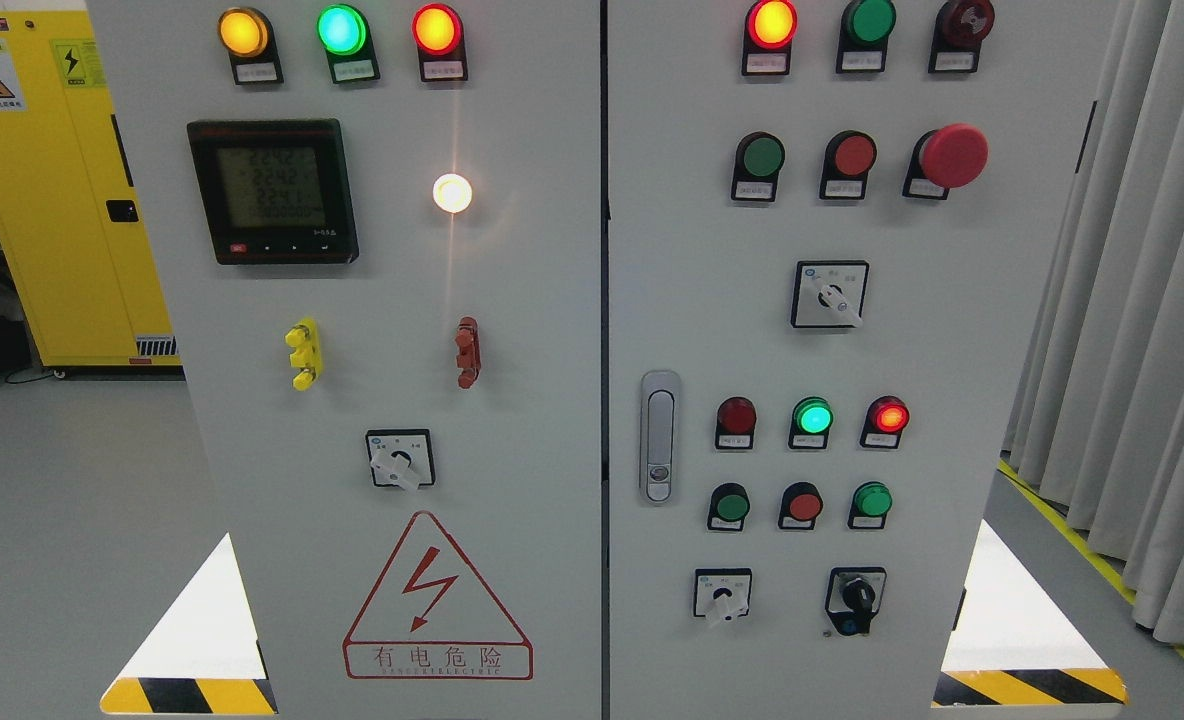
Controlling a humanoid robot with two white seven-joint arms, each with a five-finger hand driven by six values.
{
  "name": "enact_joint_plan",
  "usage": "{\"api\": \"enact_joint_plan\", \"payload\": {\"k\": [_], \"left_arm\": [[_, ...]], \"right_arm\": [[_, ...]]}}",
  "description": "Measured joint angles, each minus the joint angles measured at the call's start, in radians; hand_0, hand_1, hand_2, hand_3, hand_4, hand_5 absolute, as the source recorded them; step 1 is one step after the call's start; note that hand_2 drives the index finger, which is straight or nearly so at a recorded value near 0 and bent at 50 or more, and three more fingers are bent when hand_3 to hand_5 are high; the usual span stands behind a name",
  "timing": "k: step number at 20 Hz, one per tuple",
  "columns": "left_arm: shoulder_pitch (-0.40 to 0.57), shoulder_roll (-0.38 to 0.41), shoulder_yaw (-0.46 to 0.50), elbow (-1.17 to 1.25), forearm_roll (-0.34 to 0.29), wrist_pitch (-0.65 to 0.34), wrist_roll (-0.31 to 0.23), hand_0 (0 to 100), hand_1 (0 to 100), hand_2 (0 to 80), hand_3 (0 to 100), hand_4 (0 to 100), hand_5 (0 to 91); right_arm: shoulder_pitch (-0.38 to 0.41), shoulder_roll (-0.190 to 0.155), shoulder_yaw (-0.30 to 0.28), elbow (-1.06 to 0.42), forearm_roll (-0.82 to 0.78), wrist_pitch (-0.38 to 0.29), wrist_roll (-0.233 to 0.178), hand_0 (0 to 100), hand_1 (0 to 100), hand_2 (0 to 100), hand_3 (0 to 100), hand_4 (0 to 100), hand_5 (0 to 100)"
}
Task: Press green start button
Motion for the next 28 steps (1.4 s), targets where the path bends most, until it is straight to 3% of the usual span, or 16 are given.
{"api": "enact_joint_plan", "payload": {"k": [11,16,17,21,28], "left_arm": [[0.000,0.000,0.000,0.000,0.000,0.000,0.000,12,56,0.0,0,0,0.0],[0.000,0.000,0.000,0.000,0.000,0.000,0.000,12,56,0.0,0,0,0.0],[0.000,0.000,0.000,0.000,0.000,0.000,0.000,12,56,0.0,0,0,0.0],[0.000,0.000,0.000,0.000,0.000,0.000,0.000,12,56,0.0,0,0,0.0],[0.000,-0.010,0.000,0.000,0.000,0.000,0.000,12,56,0.0,0,0,0.0]], "right_arm": [[-0.003,0.001,0.000,-0.004,0.003,0.004,0.002,15,36,0,0,0,0],[-0.051,0.002,0.000,-0.025,0.005,-0.004,-0.005,16,36,0,0,0,0],[-0.062,0.003,0.000,-0.029,0.006,-0.008,-0.001,16,37,0,0,0,0],[-0.091,0.014,0.020,-0.077,0.008,-0.033,0.080,16,38,0,0,0,0],[-0.059,0.027,0.058,-0.321,0.065,-0.043,0.109,16,40,0,1,4,0]]}}
